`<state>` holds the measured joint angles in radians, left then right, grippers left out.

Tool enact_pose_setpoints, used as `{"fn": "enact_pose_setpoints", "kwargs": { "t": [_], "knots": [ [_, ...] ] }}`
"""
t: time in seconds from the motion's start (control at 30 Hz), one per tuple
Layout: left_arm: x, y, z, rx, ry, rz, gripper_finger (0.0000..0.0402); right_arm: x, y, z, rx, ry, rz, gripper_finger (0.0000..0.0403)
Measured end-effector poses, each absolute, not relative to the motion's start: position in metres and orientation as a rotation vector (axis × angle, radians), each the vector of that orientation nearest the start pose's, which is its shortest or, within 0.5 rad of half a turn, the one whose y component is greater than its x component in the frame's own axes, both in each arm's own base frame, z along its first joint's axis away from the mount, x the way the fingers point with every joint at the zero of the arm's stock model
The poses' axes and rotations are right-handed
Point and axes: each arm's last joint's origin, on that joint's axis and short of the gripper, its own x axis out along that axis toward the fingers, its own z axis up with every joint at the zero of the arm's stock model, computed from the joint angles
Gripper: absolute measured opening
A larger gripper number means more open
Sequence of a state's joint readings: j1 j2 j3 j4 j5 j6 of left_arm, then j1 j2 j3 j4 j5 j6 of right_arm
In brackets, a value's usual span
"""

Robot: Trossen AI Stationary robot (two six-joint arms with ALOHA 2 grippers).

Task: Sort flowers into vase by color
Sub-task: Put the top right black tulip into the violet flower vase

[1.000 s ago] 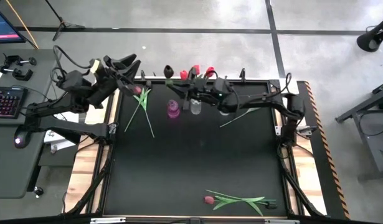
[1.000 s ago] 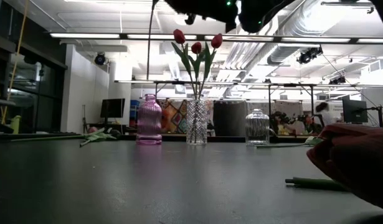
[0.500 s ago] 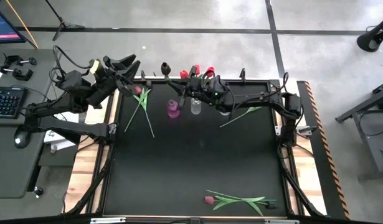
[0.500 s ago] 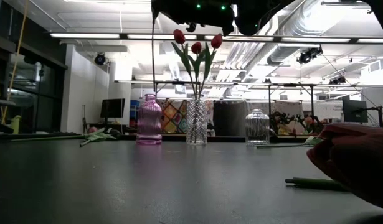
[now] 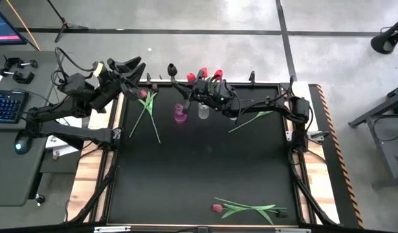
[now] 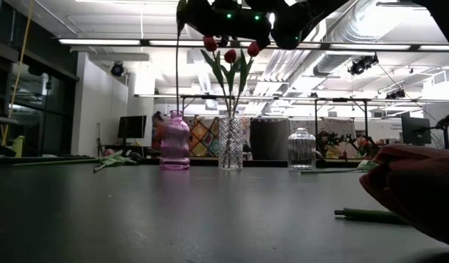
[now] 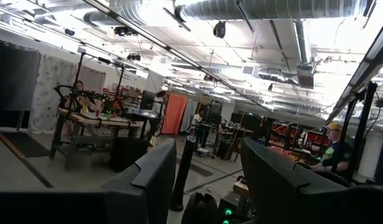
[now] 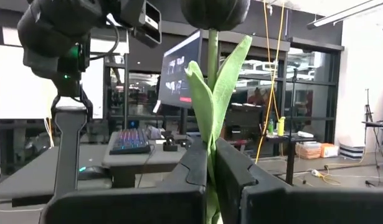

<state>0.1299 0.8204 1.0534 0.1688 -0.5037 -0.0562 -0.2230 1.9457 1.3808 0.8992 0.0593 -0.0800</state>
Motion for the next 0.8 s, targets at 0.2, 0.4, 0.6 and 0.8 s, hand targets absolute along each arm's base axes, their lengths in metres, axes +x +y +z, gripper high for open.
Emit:
{"fn": "enact_pose_setpoints", "kwargs": {
  "t": [0.2, 0.4, 0.6, 0.8],
  "knots": [
    [0.147, 0.033, 0.448, -0.149, -0.426, 0.61, 0.0168, 0.437, -0.102, 0.296, -0.086, -0.278, -0.292, 0.0],
    [0.147, 0.033, 0.448, -0.149, -0.425, 0.61, 0.0168, 0.438, -0.102, 0.29, -0.03, -0.226, -0.285, 0.0],
    [0.147, 0.033, 0.448, -0.148, -0.425, 0.61, 0.0168, 0.439, -0.102, 0.288, 0.034, -0.207, -0.282, 0.0024],
    [0.147, 0.033, 0.448, -0.148, -0.427, 0.61, 0.0168, 0.438, -0.102, 0.286, 0.043, -0.172, -0.322, 0.0111]
  ]
}}
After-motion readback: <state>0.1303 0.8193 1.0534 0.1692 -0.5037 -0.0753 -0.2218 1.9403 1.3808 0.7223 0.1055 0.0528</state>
